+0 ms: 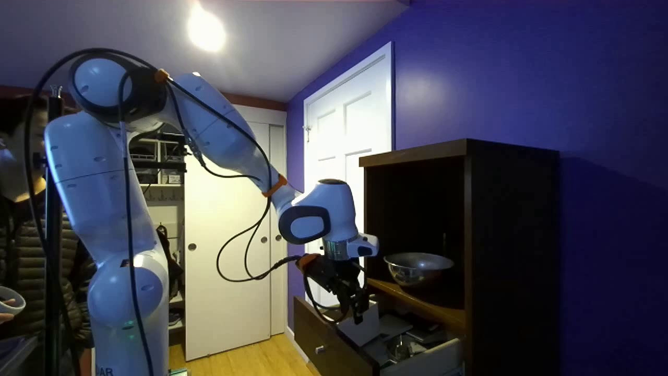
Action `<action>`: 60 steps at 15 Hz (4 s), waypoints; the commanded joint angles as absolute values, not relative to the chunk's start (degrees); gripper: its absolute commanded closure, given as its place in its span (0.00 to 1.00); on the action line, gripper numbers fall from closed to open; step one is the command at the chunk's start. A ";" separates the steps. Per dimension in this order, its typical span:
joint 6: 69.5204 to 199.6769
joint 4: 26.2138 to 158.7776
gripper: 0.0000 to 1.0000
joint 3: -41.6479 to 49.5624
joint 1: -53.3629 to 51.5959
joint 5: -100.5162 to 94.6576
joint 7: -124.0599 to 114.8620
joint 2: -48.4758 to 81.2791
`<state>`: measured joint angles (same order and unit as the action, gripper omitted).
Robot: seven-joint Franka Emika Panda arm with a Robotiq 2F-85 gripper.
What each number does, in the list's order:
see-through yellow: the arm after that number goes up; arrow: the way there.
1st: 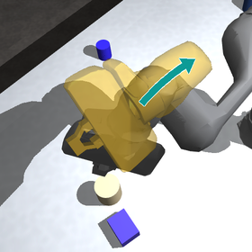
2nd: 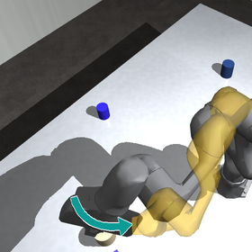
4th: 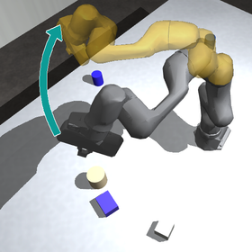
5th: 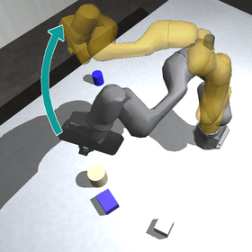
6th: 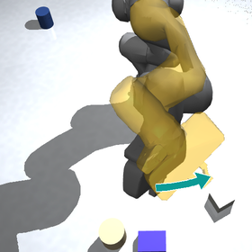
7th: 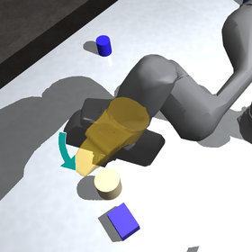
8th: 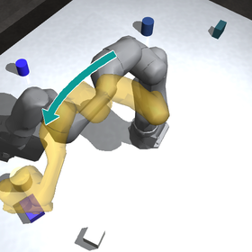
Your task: Put the white box in the open drawer
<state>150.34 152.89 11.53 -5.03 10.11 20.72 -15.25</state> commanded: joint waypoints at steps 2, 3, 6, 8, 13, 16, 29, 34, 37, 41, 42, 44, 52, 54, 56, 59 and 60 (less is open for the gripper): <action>157.28 151.99 0.78 11.03 -5.49 14.33 22.91 -10.05; 158.41 151.86 0.85 10.85 -5.13 14.02 22.81 -9.42; 160.85 151.14 1.00 10.16 -3.11 10.87 20.42 -7.66; 161.73 150.57 1.00 9.27 -1.12 8.27 16.51 -6.98; 159.60 146.35 0.99 8.18 3.30 4.77 5.91 -9.38; 160.83 144.86 0.99 7.24 5.40 -1.27 4.92 -10.75; 135.97 143.99 0.99 1.92 3.87 -8.59 3.56 -12.43; 136.40 144.96 0.99 1.49 3.45 -6.97 -0.69 -12.66; 136.25 145.94 0.99 1.33 2.71 -5.85 -1.16 -12.63; 136.57 146.72 0.99 1.39 1.30 -2.31 -0.32 -12.59; 136.82 146.92 0.99 1.46 0.94 -1.12 -0.02 -12.57; 137.44 147.38 0.99 1.61 0.32 1.13 0.80 -12.21; 148.06 151.56 0.99 2.60 0.33 4.68 2.56 -10.93; 147.26 152.08 0.69 2.78 0.21 5.48 3.60 -11.74; 145.12 151.43 0.57 3.06 0.12 7.13 4.16 -12.57; 142.08 148.98 0.37 3.73 0.74 8.71 4.14 -14.65; 141.94 148.04 0.29 4.06 1.20 8.47 3.82 -15.38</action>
<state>144.99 150.07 2.69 0.90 6.49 2.69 -11.93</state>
